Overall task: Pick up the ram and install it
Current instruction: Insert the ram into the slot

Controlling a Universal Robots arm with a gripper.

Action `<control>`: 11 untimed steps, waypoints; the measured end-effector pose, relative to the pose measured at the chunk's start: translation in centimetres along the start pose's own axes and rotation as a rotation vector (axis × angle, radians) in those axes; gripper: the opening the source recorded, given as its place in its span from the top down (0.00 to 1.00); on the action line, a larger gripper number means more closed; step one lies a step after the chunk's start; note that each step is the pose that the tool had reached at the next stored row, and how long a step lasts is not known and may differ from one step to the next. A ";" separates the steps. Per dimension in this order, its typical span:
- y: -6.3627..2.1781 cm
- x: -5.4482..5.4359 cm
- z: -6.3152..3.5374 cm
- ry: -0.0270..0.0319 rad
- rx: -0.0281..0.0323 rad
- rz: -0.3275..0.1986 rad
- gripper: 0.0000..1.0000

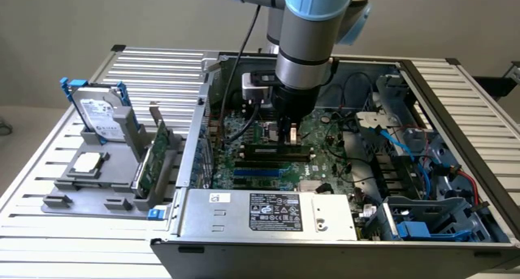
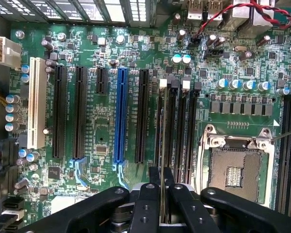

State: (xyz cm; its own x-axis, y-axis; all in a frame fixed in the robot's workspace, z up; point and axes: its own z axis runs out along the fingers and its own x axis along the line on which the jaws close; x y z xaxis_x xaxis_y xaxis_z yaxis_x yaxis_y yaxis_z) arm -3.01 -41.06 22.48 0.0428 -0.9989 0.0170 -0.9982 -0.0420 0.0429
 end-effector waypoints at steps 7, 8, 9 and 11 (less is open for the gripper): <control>-0.01 0.0 0.05 0.0036 0.0007 0.003 0.86; -0.01 0.0 0.06 0.0040 0.0007 0.004 0.86; -0.02 0.0 0.06 0.0044 0.0008 0.004 0.86; -0.06 0.0 0.08 0.0050 0.0008 0.005 0.86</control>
State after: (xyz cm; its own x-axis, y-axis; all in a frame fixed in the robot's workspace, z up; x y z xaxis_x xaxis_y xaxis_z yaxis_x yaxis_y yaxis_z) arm -2.96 -41.06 22.39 0.0382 -0.9990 0.0222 -0.9984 -0.0372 0.0421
